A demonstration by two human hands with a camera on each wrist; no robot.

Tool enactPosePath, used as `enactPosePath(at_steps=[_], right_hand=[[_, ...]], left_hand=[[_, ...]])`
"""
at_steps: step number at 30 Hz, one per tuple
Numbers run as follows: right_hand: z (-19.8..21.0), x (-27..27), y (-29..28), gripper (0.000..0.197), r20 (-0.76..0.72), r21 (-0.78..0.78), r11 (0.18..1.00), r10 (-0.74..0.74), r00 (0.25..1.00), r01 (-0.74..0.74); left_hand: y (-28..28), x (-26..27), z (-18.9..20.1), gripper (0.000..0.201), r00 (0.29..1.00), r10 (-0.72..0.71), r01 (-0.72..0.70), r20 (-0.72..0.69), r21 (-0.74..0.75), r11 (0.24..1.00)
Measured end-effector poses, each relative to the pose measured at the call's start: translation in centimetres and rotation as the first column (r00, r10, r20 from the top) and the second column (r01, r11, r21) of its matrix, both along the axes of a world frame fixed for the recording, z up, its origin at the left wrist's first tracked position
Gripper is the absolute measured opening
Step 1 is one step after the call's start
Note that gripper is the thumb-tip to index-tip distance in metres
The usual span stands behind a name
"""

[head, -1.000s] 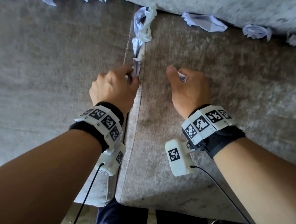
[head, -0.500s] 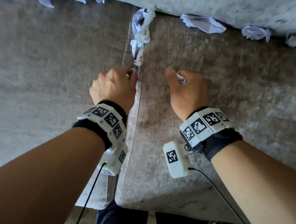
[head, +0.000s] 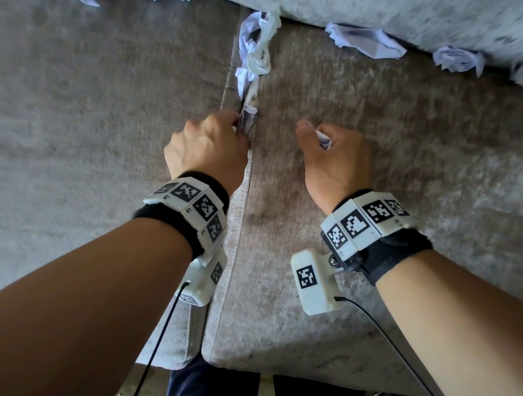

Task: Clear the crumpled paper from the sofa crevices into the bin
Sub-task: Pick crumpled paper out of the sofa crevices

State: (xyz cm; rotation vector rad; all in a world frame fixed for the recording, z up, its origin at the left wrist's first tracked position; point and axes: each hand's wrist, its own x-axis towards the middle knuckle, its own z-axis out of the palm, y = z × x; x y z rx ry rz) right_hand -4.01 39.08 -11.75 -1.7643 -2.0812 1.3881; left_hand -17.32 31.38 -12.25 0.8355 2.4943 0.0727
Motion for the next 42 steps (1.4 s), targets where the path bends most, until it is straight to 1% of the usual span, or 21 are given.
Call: enactPosePath(at_steps=[6, 10, 14, 18, 21, 23, 24, 27, 32, 34, 38, 40, 42], right_hand=[[-0.1, 0.1, -0.1, 0.059, -0.029, 0.005, 1.000, -0.005, 1.000, 0.006], [0.0, 0.1, -0.1, 0.059, -0.048, 0.009, 1.000, -0.005, 0.999, 0.005], [-0.1, 0.2, -0.1, 0.059, -0.043, 0.013, 1.000, 0.003, 0.999, -0.002], [-0.1, 0.3, -0.2, 0.059, -0.039, 0.010, 1.000, 0.006, 0.999, -0.005], [0.0, 0.3, -0.2, 0.059, -0.040, 0.008, 1.000, 0.001, 0.999, -0.001], [0.0, 0.3, -0.2, 0.059, -0.035, 0.012, 1.000, 0.000, 0.999, 0.000], [0.0, 0.2, -0.3, 0.059, -0.031, 0.013, 1.000, 0.002, 1.000, -0.001], [0.0, 0.2, -0.3, 0.059, -0.011, 0.012, 1.000, 0.000, 1.000, 0.000], [-0.1, 0.1, -0.4, 0.058, 0.000, 0.003, 1.000, -0.021, 1.000, 0.021], [-0.1, 0.1, -0.4, 0.058, -0.006, 0.012, 1.000, -0.024, 1.000, 0.024], [0.0, 0.1, -0.4, 0.058, -0.009, 0.035, 0.999, -0.004, 1.000, 0.004], [-0.1, 0.1, -0.4, 0.058, -0.004, 0.035, 0.999, -0.002, 1.000, 0.003], [-0.1, 0.0, -0.4, 0.059, -0.003, 0.030, 1.000, -0.007, 1.000, 0.007]], left_hand=[[0.2, -0.2, -0.3, 0.025, 0.999, 0.037, -0.037, 0.008, 0.003, 0.999], [0.2, -0.2, -0.3, 0.023, 0.995, 0.091, -0.092, 0.027, 0.028, 0.995], [0.3, 0.0, 0.3, 0.033, 0.983, 0.178, -0.182, 0.055, 0.079, 0.980], [0.7, -0.4, 0.8, 0.029, 0.980, 0.191, -0.194, 0.061, 0.053, 0.980], [0.8, -0.7, 0.9, 0.037, 0.978, 0.185, -0.189, 0.093, 0.041, 0.981], [1.1, -1.0, 0.9, 0.046, 0.972, 0.206, -0.211, 0.115, 0.031, 0.977], [1.1, -1.2, 0.8, 0.046, 0.968, 0.217, -0.221, 0.127, 0.023, 0.975], [1.2, -1.2, 0.6, 0.041, 0.978, 0.161, -0.166, 0.132, 0.021, 0.986], [0.6, -1.1, 0.0, 0.043, 0.985, -0.003, -0.005, 0.173, 0.047, 0.999], [0.4, -0.9, 0.2, 0.047, 0.980, -0.068, 0.059, 0.187, 0.051, 0.997], [0.2, -0.3, 0.6, 0.065, 0.981, -0.076, 0.063, 0.178, 0.075, 0.995], [0.0, -0.4, 0.5, 0.065, 0.982, -0.080, 0.067, 0.173, 0.080, 0.995], [-0.1, -0.5, 0.4, 0.059, 0.979, -0.086, 0.073, 0.183, 0.077, 0.994]])
